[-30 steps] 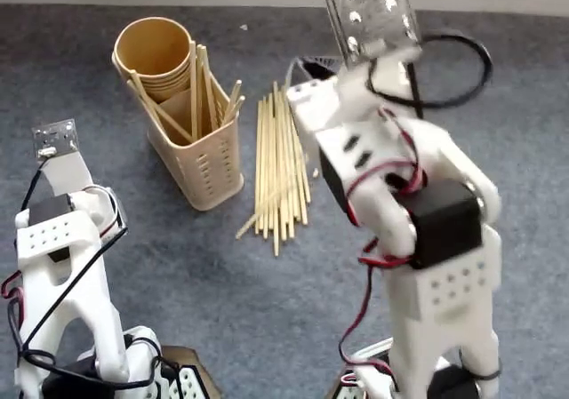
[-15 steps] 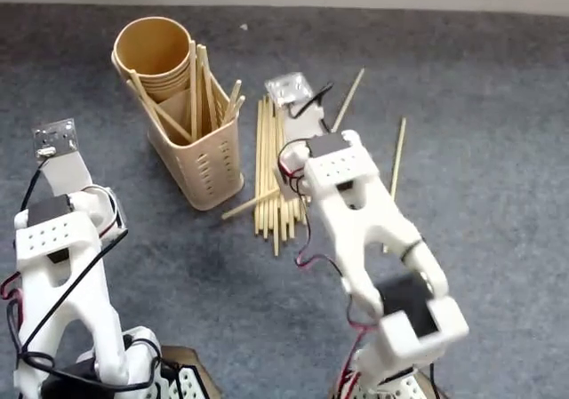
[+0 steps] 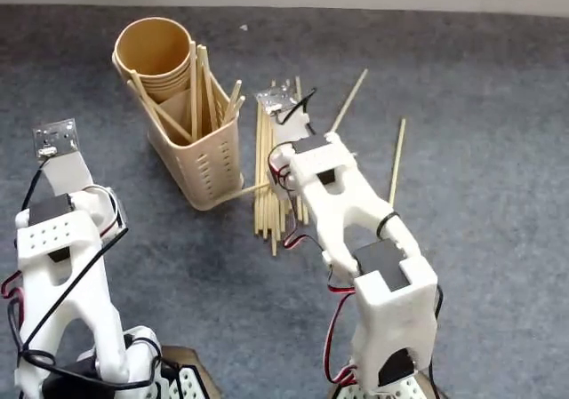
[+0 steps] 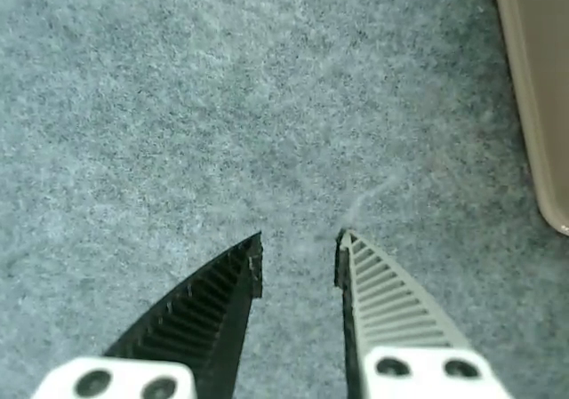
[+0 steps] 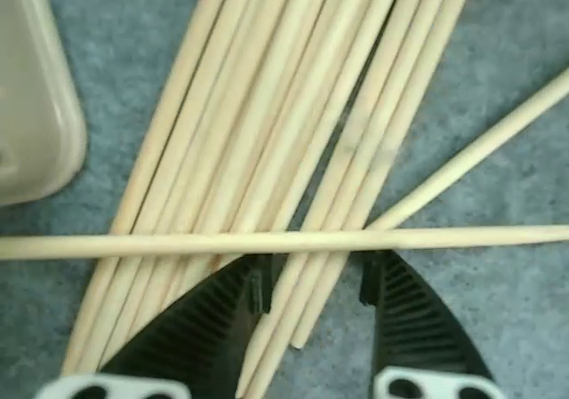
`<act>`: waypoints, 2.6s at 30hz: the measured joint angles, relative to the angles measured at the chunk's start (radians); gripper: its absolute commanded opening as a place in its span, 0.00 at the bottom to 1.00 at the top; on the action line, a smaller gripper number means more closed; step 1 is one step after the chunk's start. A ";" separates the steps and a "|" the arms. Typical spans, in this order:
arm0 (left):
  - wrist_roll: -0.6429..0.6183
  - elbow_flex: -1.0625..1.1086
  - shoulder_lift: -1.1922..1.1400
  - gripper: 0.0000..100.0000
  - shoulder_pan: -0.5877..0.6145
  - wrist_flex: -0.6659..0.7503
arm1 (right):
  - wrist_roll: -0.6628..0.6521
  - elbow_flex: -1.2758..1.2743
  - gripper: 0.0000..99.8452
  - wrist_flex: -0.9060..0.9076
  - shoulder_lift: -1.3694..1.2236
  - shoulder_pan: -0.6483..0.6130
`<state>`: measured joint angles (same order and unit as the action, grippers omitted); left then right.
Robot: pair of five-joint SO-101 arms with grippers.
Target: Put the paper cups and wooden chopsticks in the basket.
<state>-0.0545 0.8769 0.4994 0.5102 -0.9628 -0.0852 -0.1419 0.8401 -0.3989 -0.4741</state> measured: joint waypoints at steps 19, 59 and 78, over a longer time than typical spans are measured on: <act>0.000 0.000 0.000 0.17 0.000 0.000 | -0.006 0.104 0.01 0.239 0.107 0.083; 0.000 0.000 0.000 0.17 0.000 0.000 | 0.083 -0.172 0.01 -0.539 0.643 -0.236; 0.000 0.003 0.000 0.17 0.000 0.000 | 0.083 -0.172 0.19 -0.405 0.680 -0.204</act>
<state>-0.0545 0.8800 0.4994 0.5102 -0.9628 -0.0023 -0.3138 0.4350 0.2808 -0.6782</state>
